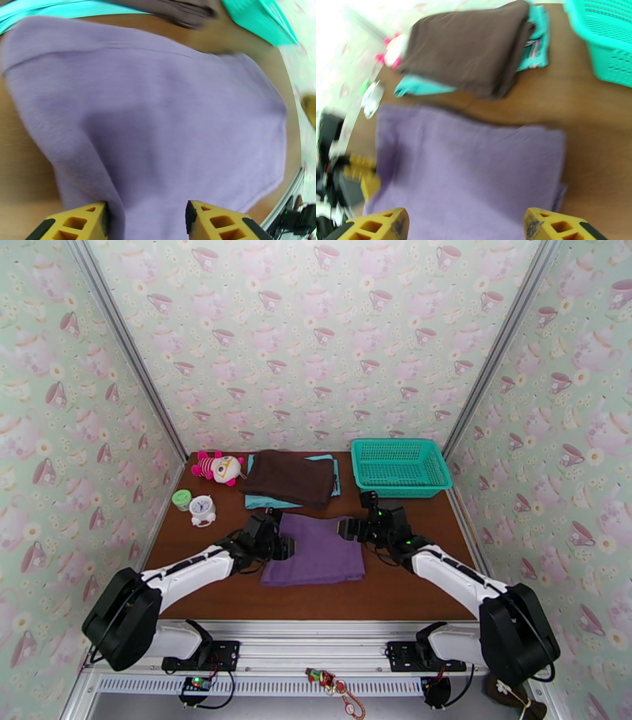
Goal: Fold and stack the trousers
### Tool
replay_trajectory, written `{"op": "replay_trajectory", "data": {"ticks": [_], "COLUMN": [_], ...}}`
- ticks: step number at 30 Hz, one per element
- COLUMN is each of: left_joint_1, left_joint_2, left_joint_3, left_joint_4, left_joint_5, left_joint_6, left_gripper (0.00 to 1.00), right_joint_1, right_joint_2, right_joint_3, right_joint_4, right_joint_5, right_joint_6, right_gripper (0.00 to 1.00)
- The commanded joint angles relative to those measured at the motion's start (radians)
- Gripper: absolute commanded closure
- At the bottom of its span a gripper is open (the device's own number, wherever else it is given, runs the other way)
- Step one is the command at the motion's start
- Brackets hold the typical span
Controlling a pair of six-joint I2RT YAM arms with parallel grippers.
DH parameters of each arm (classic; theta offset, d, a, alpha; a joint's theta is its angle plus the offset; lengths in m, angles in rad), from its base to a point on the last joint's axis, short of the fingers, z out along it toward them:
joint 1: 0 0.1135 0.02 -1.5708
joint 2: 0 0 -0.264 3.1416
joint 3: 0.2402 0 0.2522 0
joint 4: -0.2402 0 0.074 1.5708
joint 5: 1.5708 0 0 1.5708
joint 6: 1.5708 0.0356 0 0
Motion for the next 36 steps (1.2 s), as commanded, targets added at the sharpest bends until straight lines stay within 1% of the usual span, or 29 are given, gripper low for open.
{"op": "replay_trajectory", "data": {"ticks": [1,2,6,8,9,10,12,13,14,17,19,20,23,25,29,31,35,36], "left_joint_1": [-0.026,-0.045,-0.129,-0.134,-0.133,-0.129,-0.104,-0.091,-0.086,-0.087,-0.096,-0.100,-0.102,-0.103,-0.095,-0.092,-0.091,-0.091], "left_joint_2": [0.048,0.038,-0.083,-0.159,-0.197,-0.225,-0.255,-0.248,-0.228,-0.127,-0.061,-0.034,0.009,0.012,-0.017,-0.023,-0.019,-0.015], "left_joint_3": [0.013,0.006,-0.015,-0.041,-0.063,-0.088,-0.143,-0.169,-0.186,-0.181,-0.164,-0.159,-0.149,-0.153,-0.191,-0.195,-0.197,-0.200], "left_joint_4": [-0.048,-0.072,-0.235,-0.250,-0.215,-0.163,-0.010,0.070,0.133,0.185,0.160,0.130,-0.004,-0.072,-0.084,-0.087,-0.074,-0.066], "left_joint_5": [-0.050,-0.085,-0.382,-0.454,-0.447,-0.416,-0.264,-0.165,-0.095,0.017,0.028,0.012,-0.090,-0.141,-0.153,-0.152,-0.148,-0.145], "left_joint_6": [-0.063,-0.072,-0.119,-0.131,-0.120,-0.107,-0.084,-0.082,-0.086,-0.092,-0.106,-0.127,-0.197,-0.226,-0.232,-0.227,-0.219,-0.217], "left_gripper": [0.51,0.53,0.49,0.49,0.49,0.50,0.51,0.52,0.52,0.55,0.57,0.59,0.62,0.63,0.63,0.63,0.63,0.63], "right_joint_1": [-0.030,-0.030,-0.033,-0.036,-0.037,-0.037,-0.038,-0.038,-0.038,-0.038,-0.037,-0.037,-0.037,-0.038,-0.037,-0.037,-0.037,-0.037], "right_joint_2": [0.122,0.137,0.148,0.157,0.166,0.176,0.207,0.216,0.224,0.240,0.228,0.212,0.172,0.160,0.165,0.164,0.173,0.180], "right_joint_3": [0.009,0.006,-0.005,0.000,0.003,0.009,0.029,0.031,0.034,0.066,0.071,0.070,0.074,0.083,0.103,0.098,0.094,0.097], "right_joint_4": [-0.022,-0.010,-0.005,-0.004,0.007,0.011,0.023,0.046,0.066,0.042,0.039,0.036,0.020,0.018,0.029,0.064,0.124,0.133], "right_joint_5": [-0.070,-0.082,-0.059,-0.070,-0.085,-0.099,-0.152,-0.190,-0.220,-0.248,-0.254,-0.252,-0.236,-0.238,-0.255,-0.279,-0.321,-0.330], "right_joint_6": [0.049,0.058,0.053,0.049,0.051,0.052,0.054,0.064,0.077,0.077,0.070,0.065,0.038,0.020,-0.011,-0.018,-0.024,-0.025], "right_gripper": [0.22,0.23,0.22,0.22,0.22,0.22,0.23,0.24,0.25,0.28,0.29,0.30,0.30,0.30,0.33,0.35,0.35,0.37]}}
